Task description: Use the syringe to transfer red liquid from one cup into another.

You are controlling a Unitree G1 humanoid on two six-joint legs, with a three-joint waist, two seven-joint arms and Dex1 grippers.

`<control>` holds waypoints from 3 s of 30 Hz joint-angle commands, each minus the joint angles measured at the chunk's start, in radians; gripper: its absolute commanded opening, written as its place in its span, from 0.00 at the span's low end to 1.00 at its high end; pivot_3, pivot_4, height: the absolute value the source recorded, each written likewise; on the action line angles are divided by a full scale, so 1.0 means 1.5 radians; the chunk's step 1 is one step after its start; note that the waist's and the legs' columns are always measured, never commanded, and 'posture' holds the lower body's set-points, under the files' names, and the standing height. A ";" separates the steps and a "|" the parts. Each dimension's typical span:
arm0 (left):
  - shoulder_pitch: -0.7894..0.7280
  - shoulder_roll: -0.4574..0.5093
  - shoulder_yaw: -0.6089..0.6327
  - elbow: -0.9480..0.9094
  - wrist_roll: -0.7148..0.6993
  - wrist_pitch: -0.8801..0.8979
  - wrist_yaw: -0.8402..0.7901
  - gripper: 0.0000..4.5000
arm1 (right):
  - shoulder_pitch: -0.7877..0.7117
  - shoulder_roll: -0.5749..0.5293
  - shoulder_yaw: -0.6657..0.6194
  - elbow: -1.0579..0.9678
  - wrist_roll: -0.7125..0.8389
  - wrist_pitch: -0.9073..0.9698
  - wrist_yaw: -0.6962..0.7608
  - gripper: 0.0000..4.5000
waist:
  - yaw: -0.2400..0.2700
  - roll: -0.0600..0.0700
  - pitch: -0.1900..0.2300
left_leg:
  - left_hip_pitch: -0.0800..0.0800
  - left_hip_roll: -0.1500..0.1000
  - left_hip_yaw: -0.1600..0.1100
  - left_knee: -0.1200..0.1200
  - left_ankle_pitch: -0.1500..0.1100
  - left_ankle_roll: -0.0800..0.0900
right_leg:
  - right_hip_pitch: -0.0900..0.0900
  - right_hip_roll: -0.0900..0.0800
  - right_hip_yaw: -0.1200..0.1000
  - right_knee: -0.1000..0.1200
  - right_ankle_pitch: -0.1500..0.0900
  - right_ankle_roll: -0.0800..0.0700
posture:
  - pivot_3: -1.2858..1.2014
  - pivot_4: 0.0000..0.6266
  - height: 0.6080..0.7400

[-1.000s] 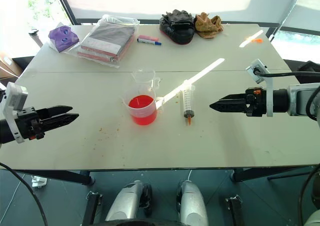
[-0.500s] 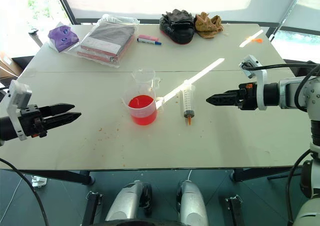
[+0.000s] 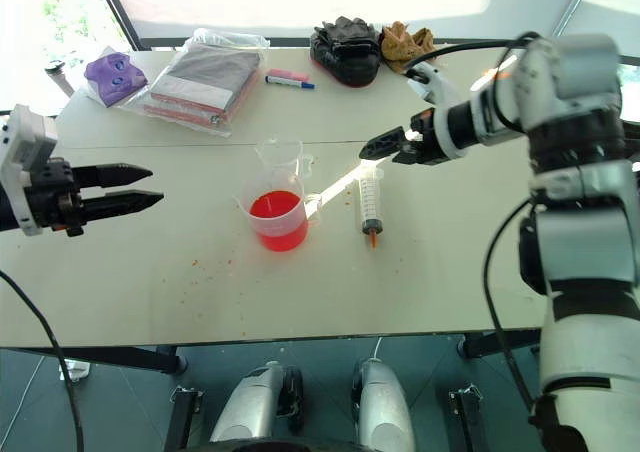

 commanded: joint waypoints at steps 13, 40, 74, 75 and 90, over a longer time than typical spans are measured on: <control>0.116 -0.136 0.114 -0.189 -0.081 0.067 0.189 0.57 | -0.067 0.230 0.099 0.387 -0.299 -0.363 0.097 0.98 | -0.004 0.000 0.000 | 0.002 0.000 0.000 0.000 0.001 -0.001 | 0.001 0.000 0.001 0.002 0.002 0.003 | 0.52 0.24 1.00; 0.112 -0.115 0.134 -0.143 -0.087 0.043 0.230 0.57 | -0.088 0.239 -0.194 0.424 -0.343 -0.426 -0.093 0.33 | -0.004 -0.005 -0.004 | 0.004 0.001 -0.002 0.001 0.001 -0.003 | 0.004 0.001 0.001 0.002 0.001 0.002 | 0.52 0.24 1.00; -0.591 -0.145 -0.246 0.487 0.251 -0.224 -0.179 0.57 | 0.442 0.503 -0.132 -0.581 -0.089 -0.693 -0.146 0.33 | -0.002 -0.007 -0.004 | 0.003 0.000 -0.001 -0.007 0.006 -0.009 | 0.001 0.003 0.001 0.001 0.002 0.003 | 0.52 0.24 1.00; -0.593 -0.148 -0.249 0.482 0.250 -0.219 -0.189 0.57 | 0.453 0.504 -0.123 -0.581 -0.094 -0.703 -0.147 0.33 | -0.004 -0.007 -0.004 | 0.003 0.000 -0.001 -0.007 0.006 -0.009 | 0.001 0.003 0.001 0.001 0.002 0.003 | 0.52 0.24 1.00; -0.546 -0.169 -0.248 0.403 0.241 -0.153 -0.233 0.57 | 0.519 0.525 -0.062 -0.429 -0.205 -0.960 -0.147 0.33 | -0.003 -0.007 -0.004 | 0.004 0.000 -0.002 -0.006 0.006 -0.009 | 0.000 0.005 0.002 0.002 0.002 0.002 | 0.52 0.24 1.00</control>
